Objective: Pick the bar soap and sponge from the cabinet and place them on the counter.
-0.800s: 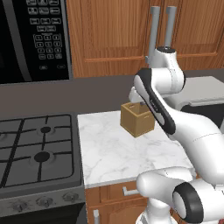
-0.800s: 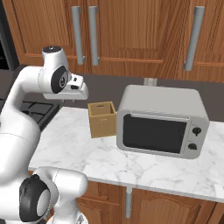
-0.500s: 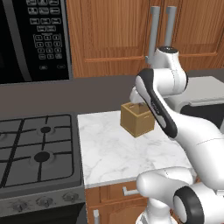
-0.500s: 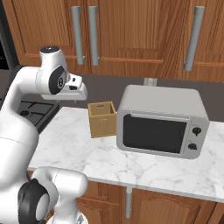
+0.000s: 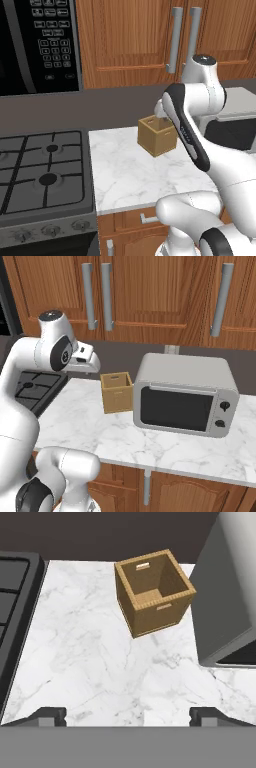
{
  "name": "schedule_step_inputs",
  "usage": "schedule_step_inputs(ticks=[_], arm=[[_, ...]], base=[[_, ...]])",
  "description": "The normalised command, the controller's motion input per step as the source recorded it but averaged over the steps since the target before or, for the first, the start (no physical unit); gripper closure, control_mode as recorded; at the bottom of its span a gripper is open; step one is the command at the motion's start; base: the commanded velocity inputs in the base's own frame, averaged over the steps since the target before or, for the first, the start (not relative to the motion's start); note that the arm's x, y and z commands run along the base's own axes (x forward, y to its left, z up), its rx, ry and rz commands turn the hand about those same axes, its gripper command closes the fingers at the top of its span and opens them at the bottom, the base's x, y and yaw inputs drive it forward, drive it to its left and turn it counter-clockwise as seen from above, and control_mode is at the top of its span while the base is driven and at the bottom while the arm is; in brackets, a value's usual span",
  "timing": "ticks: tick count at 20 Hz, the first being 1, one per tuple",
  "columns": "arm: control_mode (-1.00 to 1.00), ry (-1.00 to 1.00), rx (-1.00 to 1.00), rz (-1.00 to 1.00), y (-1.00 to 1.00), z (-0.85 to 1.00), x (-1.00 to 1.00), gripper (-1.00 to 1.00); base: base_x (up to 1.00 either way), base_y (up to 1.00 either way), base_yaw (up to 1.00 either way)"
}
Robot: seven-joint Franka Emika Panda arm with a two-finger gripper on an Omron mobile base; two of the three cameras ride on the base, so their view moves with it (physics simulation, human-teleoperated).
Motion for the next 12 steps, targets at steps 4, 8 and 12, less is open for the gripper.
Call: schedule_step_inputs(ticks=[4, 8, 12], arm=[[-1.0, -0.01, 0.07, -0.08, -0.04, 0.47, 0.0, -1.0], [-1.0, -0.02, 0.06, -0.01, 0.0, 0.56, 0.0, -1.0], [-1.0, -0.07, 0.02, 0.0, -0.04, 0.38, 0.03, -1.0]], base=[[0.0, 0.0, 0.0], [0.0, 0.0, 0.0], [0.0, 0.0, 0.0]])
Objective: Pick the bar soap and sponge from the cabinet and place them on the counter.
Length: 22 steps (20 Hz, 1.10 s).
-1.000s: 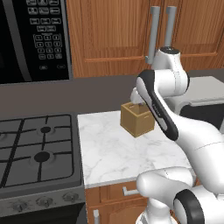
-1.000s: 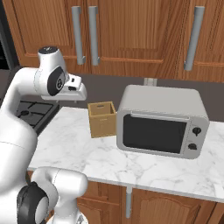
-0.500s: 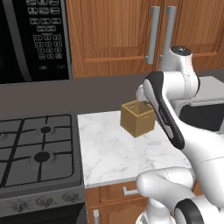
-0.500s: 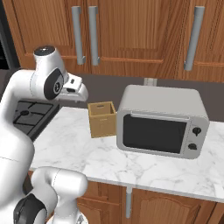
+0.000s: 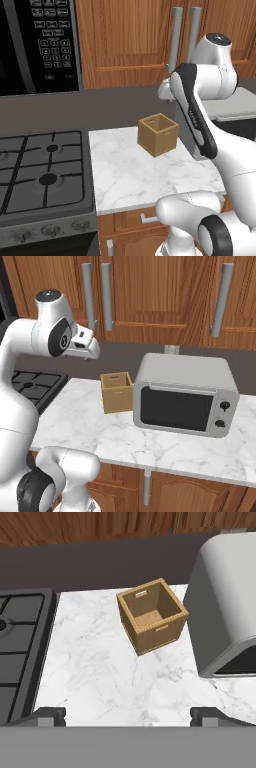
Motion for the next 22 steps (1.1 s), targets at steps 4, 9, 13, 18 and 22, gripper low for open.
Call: schedule_step_inputs(ticks=[4, 9, 13, 18, 22], arm=[[-1.0, -0.13, -0.09, 0.0, 0.0, 0.08, 0.04, -1.0], [-1.0, -0.08, -0.11, 0.0, 0.0, 0.17, 0.18, -1.0], [-1.0, -0.11, -0.04, 0.0, 0.0, 0.29, 0.11, -1.0], [-1.0, -0.07, -0.05, 0.0, 0.0, 0.25, 0.02, -1.0], [-1.0, -0.05, -0.06, 0.01, -0.01, 0.13, 0.12, -1.0]], base=[[0.0, 0.0, 0.0], [0.0, 0.0, 0.0], [0.0, 0.0, 0.0], [0.0, 0.0, 0.0], [0.0, 0.0, 0.0]])
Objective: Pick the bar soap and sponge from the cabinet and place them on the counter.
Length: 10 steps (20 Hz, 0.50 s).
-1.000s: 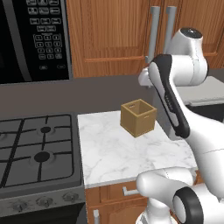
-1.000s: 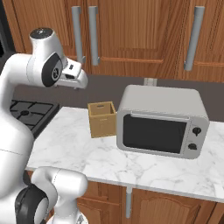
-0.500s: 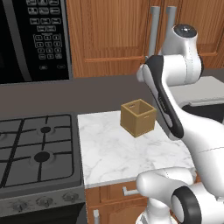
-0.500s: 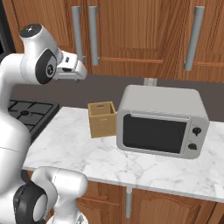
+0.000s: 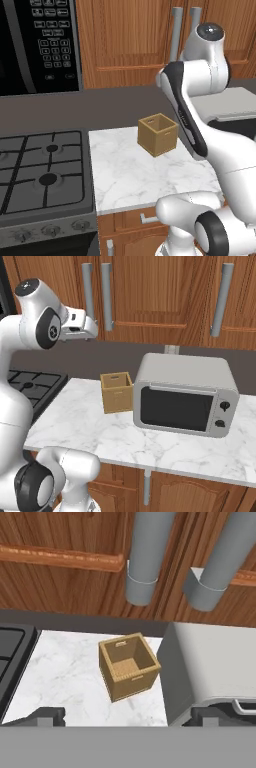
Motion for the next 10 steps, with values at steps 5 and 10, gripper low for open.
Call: schedule_step_inputs(ticks=[5, 10], arm=[[-1.0, -0.06, -0.01, 0.0, -0.02, 0.26, 0.11, -1.0], [-1.0, -0.09, 0.05, -0.03, 0.0, 0.22, 0.13, -1.0]], base=[[0.0, 0.0, 0.0], [0.0, 0.0, 0.0]])
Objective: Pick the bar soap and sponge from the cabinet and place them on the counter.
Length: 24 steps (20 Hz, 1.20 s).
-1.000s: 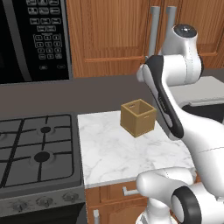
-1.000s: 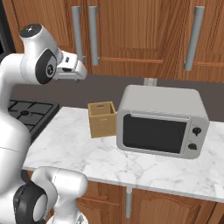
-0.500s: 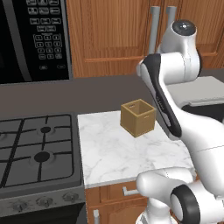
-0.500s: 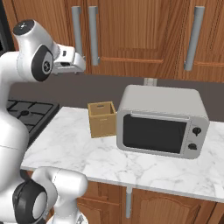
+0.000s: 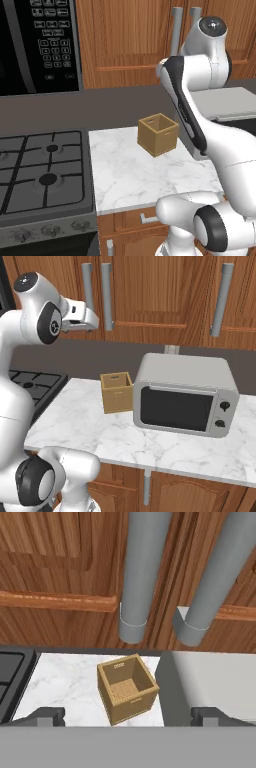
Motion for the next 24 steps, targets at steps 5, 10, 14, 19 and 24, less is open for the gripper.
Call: schedule_step_inputs(ticks=[5, 10, 14, 19, 24], arm=[[-1.0, -0.03, 0.09, -0.06, -0.04, 0.01, 0.14, -1.0], [-1.0, 0.01, 0.08, -0.03, -0.05, 0.06, 0.11, -1.0], [-1.0, 0.0, 0.03, -0.01, -0.03, 0.14, 0.09, -1.0], [-1.0, -0.01, 0.0, 0.11, -0.03, 0.09, 0.25, -1.0], [-1.0, -0.02, -0.01, 0.12, -0.04, 0.0, 0.42, -1.0]], base=[[0.0, 0.0, 0.0], [0.0, 0.0, 0.0], [0.0, 0.0, 0.0], [0.0, 0.0, 0.0], [0.0, 0.0, 0.0]])
